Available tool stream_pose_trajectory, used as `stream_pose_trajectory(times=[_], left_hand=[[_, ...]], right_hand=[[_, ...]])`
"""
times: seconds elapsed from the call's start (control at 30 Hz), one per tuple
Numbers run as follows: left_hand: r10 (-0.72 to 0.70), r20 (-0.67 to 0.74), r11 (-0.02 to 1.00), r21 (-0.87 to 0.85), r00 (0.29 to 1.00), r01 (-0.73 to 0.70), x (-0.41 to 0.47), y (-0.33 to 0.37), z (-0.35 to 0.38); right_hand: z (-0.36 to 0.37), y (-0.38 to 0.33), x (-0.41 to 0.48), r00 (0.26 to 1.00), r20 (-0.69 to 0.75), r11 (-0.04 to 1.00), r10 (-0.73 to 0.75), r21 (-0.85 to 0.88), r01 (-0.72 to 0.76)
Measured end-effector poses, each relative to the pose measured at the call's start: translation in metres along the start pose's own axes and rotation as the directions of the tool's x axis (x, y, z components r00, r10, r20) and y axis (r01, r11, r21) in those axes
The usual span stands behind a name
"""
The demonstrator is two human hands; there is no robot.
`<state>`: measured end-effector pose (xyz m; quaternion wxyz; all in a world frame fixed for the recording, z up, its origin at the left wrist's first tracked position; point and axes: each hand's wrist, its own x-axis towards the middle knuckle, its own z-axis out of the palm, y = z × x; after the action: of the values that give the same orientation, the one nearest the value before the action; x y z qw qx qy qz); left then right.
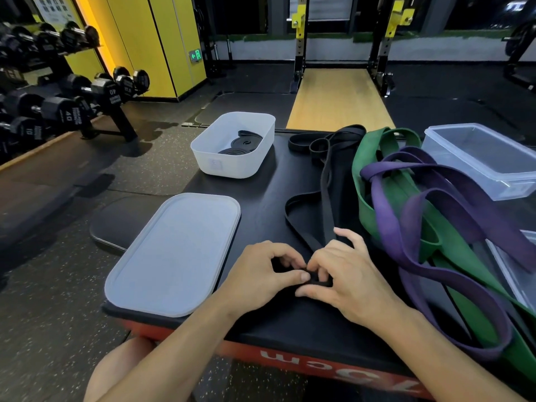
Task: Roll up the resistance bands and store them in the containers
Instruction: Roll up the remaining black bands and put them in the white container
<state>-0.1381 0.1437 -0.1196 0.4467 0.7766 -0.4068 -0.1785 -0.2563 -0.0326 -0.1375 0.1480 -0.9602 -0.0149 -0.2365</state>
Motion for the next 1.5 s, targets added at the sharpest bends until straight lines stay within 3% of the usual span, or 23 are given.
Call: stream_pose_trajectory(times=[0.27, 0.43, 0.63, 0.83, 1.0, 1.17, 1.33, 1.5], left_hand=[[-0.013, 0.069, 0.999, -0.038, 0.998, 0.016, 0.004, 0.002, -0.004], [-0.014, 0.056, 1.000, -0.023, 0.998, 0.015, 0.004, -0.006, -0.003], [0.014, 0.020, 0.999, -0.050, 1.000, -0.013, -0.003, -0.009, -0.002], [0.102, 0.002, 0.995, 0.015, 0.995, -0.102, -0.004, -0.005, 0.003], [0.051, 0.034, 0.998, 0.025, 0.998, -0.052, -0.001, -0.004, 0.004], [0.017, 0.045, 1.000, -0.001, 0.999, -0.017, -0.001, -0.005, 0.003], [0.016, 0.040, 1.000, -0.014, 0.999, -0.015, -0.001, -0.005, 0.003], [0.008, 0.059, 0.999, -0.031, 0.998, -0.007, -0.001, -0.004, 0.002]], right_hand=[[-0.019, 0.027, -0.012, 0.978, 0.192, 0.996, -0.076, 0.070, 0.064], [-0.014, 0.028, -0.010, 0.991, 0.131, 0.992, -0.032, 0.122, 0.016], [-0.016, 0.023, -0.009, 0.989, 0.117, 0.986, -0.091, 0.152, 0.072], [-0.021, 0.022, -0.011, 0.982, 0.127, 0.988, -0.142, -0.049, 0.150], [-0.024, 0.023, -0.010, 0.977, 0.148, 0.987, -0.152, -0.023, 0.157], [-0.021, 0.030, -0.021, 0.983, 0.032, 0.983, -0.178, 0.048, 0.177], [-0.015, 0.021, -0.030, 0.974, -0.090, 0.973, -0.207, -0.117, 0.196], [-0.018, 0.026, -0.020, 0.982, -0.032, 0.981, -0.188, 0.037, 0.189]])
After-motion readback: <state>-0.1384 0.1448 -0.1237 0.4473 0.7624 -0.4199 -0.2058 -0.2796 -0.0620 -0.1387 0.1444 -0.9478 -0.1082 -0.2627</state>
